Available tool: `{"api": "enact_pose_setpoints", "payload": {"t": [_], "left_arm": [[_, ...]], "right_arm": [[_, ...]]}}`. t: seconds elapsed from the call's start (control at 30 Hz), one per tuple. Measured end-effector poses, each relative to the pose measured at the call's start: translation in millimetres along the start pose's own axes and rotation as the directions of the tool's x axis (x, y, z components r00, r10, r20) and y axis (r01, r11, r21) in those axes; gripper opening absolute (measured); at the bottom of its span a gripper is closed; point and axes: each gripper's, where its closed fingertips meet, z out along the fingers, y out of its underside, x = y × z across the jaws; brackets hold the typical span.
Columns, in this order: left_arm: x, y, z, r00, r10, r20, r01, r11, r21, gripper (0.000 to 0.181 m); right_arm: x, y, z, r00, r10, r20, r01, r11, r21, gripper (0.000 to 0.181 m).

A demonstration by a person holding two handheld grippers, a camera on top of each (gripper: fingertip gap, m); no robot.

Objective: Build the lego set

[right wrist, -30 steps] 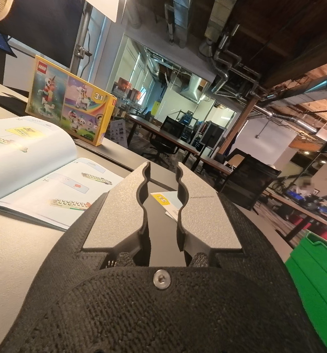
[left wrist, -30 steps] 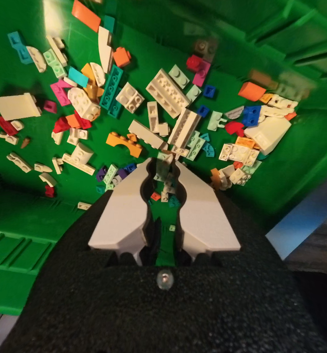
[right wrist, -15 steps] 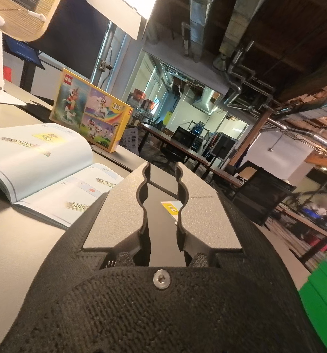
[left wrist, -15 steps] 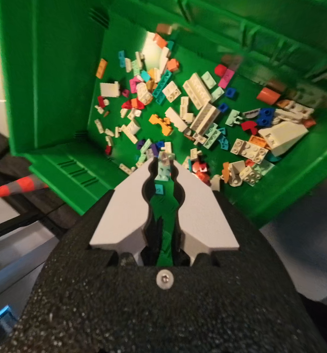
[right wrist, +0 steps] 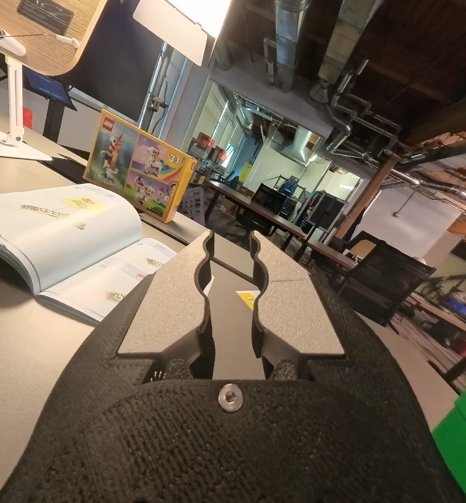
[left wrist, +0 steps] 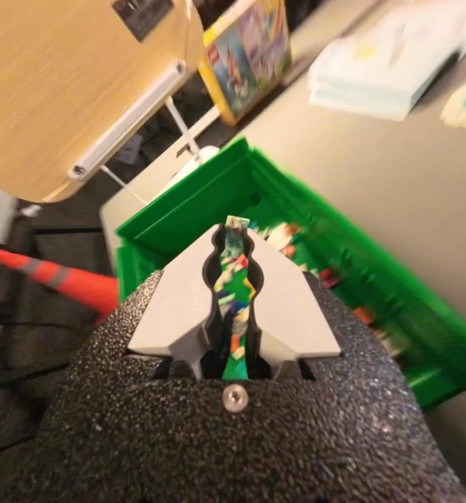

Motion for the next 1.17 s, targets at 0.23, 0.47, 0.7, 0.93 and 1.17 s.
{"api": "enact_pose_setpoints", "payload": {"t": [0.23, 0.47, 0.7, 0.93, 1.17], "left_arm": [[-20.1, -30.1, -3.0, 0.792, -0.565, -0.231, 0.608, 0.767, 0.208, 0.010], [-4.8, -29.6, 1.5, 0.807, -0.548, -0.222, 0.582, 0.802, 0.135, 0.010], [86.0, -84.2, 8.6, 0.850, -0.356, -0.388, 0.345, 0.933, -0.101, 0.010], [193.2, -49.9, 50.5, 0.857, -0.093, -0.507, -0.146, 0.900, -0.411, 0.010], [243.7, -18.3, 80.7, 0.775, -0.142, -0.616, -0.234, 0.841, -0.487, 0.010]], "right_arm": [[1.2, -0.3, -0.6, 1.000, 0.009, -0.002, -0.009, 1.000, 0.001, 0.024], [-0.3, 0.5, 0.3, 1.000, 0.008, 0.003, -0.008, 1.000, -0.003, 0.024], [-0.2, 0.7, 0.2, 1.000, 0.001, 0.002, -0.001, 1.000, -0.005, 0.024], [-2.5, 0.0, 0.4, 1.000, -0.014, 0.010, 0.014, 1.000, -0.005, 0.024], [-6.3, -0.1, 0.7, 0.999, -0.039, 0.023, 0.040, 0.999, -0.007, 0.024]]}}
